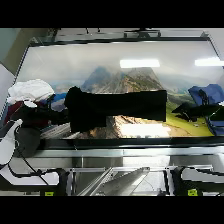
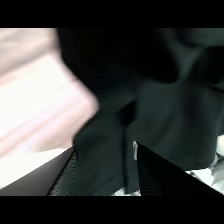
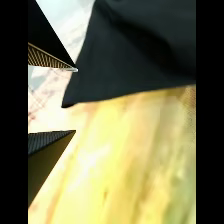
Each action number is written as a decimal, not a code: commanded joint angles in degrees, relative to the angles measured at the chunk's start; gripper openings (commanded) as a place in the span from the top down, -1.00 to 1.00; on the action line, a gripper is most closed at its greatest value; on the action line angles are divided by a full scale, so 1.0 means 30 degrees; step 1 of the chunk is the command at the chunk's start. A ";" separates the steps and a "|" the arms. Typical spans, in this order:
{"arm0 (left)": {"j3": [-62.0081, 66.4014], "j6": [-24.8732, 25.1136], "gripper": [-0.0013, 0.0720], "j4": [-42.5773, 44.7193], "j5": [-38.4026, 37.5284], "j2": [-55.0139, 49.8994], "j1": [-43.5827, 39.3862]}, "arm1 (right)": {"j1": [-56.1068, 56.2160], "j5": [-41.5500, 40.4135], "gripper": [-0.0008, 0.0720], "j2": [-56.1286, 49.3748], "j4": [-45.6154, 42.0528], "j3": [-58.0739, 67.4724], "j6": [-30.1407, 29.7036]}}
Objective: Fold the shirts.
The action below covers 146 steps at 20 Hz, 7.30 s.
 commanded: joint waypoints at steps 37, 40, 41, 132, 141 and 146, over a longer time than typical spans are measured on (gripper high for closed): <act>0.6965 0.6987 0.87 -3.3492 -1.0433 0.8830 0.5697 | -0.0335 0.6419 0.93 0.7672 2.3037 0.6921 -0.1610; 0.9930 0.6980 0.87 -3.3390 -0.8896 1.0258 0.7169 | -0.2142 0.5741 0.93 0.9428 2.3431 0.9143 -0.0903; 1.0805 0.6965 0.87 -3.3376 -0.8480 1.0666 0.7621 | -0.2681 0.5668 0.93 0.9959 2.4079 0.9537 -0.0896; -0.7905 0.0750 0.87 -0.2980 0.2849 0.7016 0.2914 | 0.1231 0.3898 0.43 -0.2841 -0.3701 -0.1144 -0.2732; -0.3111 0.2404 0.87 -0.7555 -0.3876 0.7286 0.2922 | 0.1202 0.3803 0.93 0.1800 0.2412 -0.1086 -0.2863; 0.1413 0.4328 0.87 -1.6349 -0.8218 1.0834 0.3439 | 0.0357 0.5887 0.93 0.9566 1.1162 0.1639 -0.3548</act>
